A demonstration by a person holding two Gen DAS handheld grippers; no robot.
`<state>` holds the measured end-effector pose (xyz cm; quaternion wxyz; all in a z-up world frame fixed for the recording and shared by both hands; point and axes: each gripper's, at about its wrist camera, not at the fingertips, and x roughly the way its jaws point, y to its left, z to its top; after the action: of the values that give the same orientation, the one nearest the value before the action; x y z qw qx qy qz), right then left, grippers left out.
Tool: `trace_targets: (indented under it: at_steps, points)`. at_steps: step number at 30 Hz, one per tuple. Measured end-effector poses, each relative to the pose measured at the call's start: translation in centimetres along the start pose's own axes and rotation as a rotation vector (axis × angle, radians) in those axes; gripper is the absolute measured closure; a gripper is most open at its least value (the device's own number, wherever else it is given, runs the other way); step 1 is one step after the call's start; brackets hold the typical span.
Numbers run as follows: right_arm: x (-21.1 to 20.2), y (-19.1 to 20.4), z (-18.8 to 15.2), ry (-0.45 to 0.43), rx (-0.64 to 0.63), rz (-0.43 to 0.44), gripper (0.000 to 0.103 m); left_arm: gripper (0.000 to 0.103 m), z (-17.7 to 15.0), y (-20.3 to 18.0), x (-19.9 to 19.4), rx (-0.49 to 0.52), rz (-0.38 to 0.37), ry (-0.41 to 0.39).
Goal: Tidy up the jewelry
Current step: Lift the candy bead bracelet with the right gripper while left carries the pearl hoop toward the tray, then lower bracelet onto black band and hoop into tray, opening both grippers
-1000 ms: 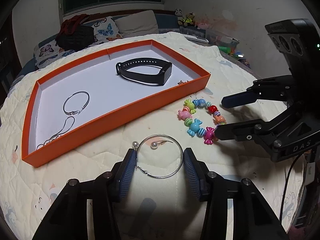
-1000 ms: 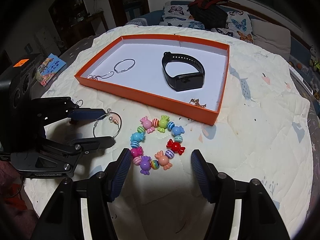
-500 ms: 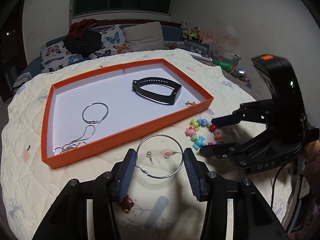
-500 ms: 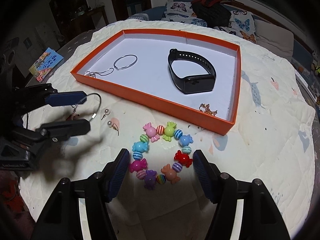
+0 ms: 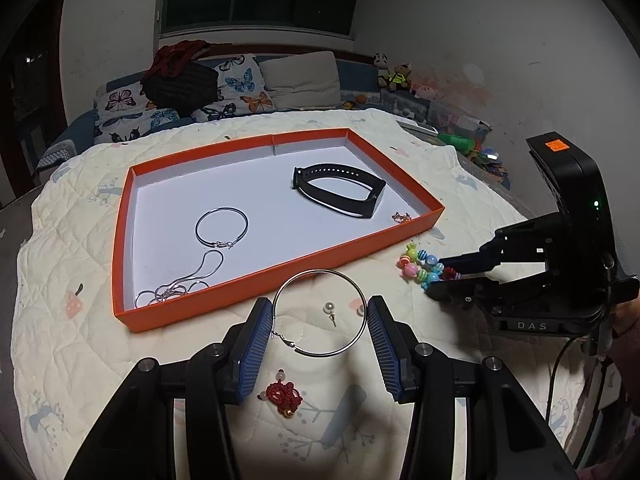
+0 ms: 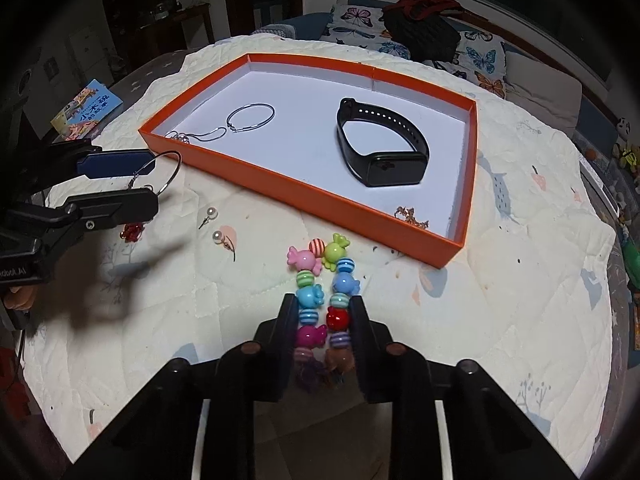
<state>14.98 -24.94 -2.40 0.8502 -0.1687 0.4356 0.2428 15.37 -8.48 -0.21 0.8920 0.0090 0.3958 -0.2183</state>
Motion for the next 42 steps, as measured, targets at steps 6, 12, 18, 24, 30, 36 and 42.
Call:
trace_targets:
  at_steps: [6, 12, 18, 24, 30, 36, 42]
  points:
    - [-0.3, 0.2, -0.3, -0.010, 0.004, -0.001, 0.080, 0.051, 0.0, -0.3, -0.4, 0.008, 0.002, -0.009]
    - [-1.7, 0.4, -0.2, -0.040, 0.007, 0.016, 0.080, 0.051, 0.3, -0.2, -0.8, 0.002, -0.003, -0.017]
    - [-4.1, -0.2, 1.7, -0.119, 0.020, 0.032, 0.080, 0.051, 2.3, -0.3, -1.1, 0.015, -0.001, -0.040]
    - [-4.6, -1.8, 4.6, -0.182, 0.042, 0.016, 0.080, 0.051, 5.2, -0.1, 0.5, 0.039, 0.024, -0.044]
    - [-3.5, -4.0, 7.2, -0.209, 0.092, 0.003, 0.080, 0.051, 7.3, 1.5, 3.8, 0.000, 0.024, -0.003]
    - [-1.1, -5.2, 9.0, -0.195, 0.102, -0.006, 0.080, 0.051, 8.2, 2.7, 7.5, -0.023, 0.020, 0.051]
    - [0.9, -5.6, 10.0, -0.154, 0.093, -0.023, 0.080, 0.051, 8.3, 2.9, 9.9, -0.012, 0.012, 0.087]
